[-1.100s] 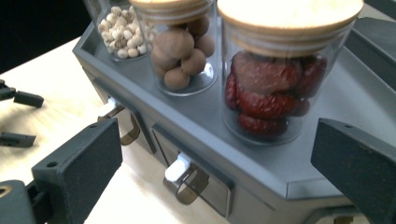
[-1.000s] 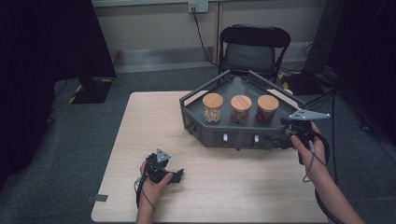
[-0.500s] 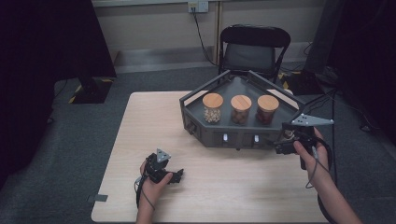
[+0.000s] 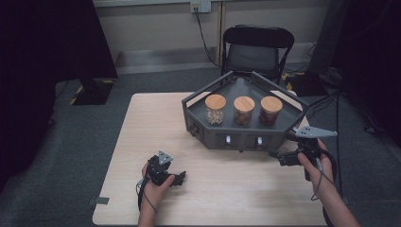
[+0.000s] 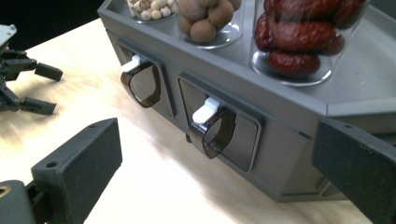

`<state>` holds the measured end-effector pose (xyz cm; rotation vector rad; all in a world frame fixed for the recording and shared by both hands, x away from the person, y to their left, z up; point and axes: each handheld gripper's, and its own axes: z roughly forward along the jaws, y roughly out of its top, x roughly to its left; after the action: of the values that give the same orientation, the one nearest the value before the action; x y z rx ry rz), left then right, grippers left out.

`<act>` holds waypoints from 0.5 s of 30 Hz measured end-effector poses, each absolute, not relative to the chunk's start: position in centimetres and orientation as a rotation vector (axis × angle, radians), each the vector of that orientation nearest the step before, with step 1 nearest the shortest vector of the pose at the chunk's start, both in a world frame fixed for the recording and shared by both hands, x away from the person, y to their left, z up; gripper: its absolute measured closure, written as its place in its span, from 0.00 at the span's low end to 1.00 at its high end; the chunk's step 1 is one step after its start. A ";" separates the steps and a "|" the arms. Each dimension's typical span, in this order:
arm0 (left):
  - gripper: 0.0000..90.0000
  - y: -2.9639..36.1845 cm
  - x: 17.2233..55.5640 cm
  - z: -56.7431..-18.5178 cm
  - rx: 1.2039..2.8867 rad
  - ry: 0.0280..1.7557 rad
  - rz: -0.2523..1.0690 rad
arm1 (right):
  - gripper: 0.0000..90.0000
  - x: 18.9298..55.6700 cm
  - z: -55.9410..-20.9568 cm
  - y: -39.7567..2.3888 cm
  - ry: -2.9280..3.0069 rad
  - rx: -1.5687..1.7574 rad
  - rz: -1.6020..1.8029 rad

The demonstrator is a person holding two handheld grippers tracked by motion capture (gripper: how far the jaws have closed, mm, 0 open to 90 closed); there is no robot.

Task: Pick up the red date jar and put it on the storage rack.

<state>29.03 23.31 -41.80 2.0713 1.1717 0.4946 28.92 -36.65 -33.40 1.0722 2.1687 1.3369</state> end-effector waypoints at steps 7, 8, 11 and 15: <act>0.00 23.3 29.0 -41.8 2.071 1.171 0.496 | 0.01 27.8 -33.9 -37.3 2.156 1.075 1.350; 0.00 23.3 29.0 -41.8 2.071 1.171 0.496 | 0.01 27.6 -33.9 -37.3 2.156 1.071 1.349; 0.00 23.3 29.0 -41.8 2.071 1.171 0.496 | 0.01 27.4 -34.1 -37.4 2.166 1.062 1.341; 0.00 23.3 29.0 -41.8 2.071 1.172 0.496 | 0.01 27.2 -34.4 -37.6 2.174 1.062 1.338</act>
<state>29.02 23.30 -41.80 2.0708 1.1716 0.4959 27.16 -37.64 -34.43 1.0620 2.1743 1.3376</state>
